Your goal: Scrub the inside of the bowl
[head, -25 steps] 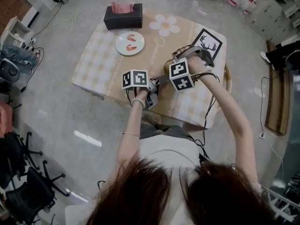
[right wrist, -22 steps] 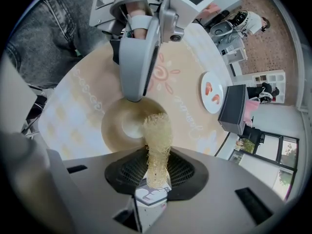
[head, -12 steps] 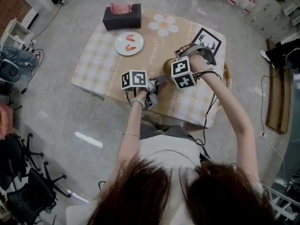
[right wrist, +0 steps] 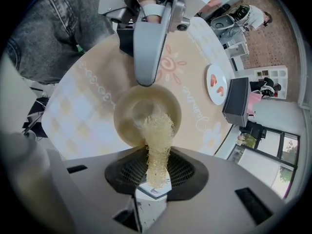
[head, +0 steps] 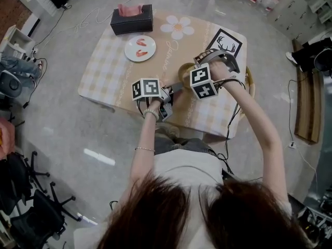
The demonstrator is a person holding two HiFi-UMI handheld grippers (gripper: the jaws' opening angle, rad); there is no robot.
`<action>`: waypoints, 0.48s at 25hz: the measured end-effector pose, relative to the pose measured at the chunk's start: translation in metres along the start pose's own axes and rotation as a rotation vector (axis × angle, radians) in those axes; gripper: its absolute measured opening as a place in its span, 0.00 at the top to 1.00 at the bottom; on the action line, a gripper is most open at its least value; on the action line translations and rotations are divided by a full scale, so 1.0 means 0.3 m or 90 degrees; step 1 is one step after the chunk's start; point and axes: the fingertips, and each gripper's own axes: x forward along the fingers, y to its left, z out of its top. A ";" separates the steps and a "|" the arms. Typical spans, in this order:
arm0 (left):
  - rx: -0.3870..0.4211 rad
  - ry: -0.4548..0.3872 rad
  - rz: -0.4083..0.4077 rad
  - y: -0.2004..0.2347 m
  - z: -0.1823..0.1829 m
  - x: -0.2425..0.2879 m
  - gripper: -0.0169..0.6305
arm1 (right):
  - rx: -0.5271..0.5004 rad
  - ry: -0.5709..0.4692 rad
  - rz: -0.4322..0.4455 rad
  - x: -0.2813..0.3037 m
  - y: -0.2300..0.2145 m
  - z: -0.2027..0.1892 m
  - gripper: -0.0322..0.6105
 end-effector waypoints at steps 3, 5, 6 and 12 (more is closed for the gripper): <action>-0.002 -0.002 -0.002 0.000 -0.002 -0.003 0.77 | 0.000 0.003 0.001 -0.003 0.018 -0.001 0.80; -0.002 -0.003 -0.002 0.002 -0.004 -0.003 0.77 | 0.000 0.007 0.003 -0.003 0.033 -0.003 0.80; -0.001 -0.003 -0.002 0.003 -0.005 -0.003 0.77 | 0.001 0.008 0.003 -0.005 0.039 -0.002 0.80; -0.004 -0.009 -0.005 -0.001 -0.002 -0.006 0.77 | -0.005 0.011 0.001 -0.023 0.060 0.009 0.80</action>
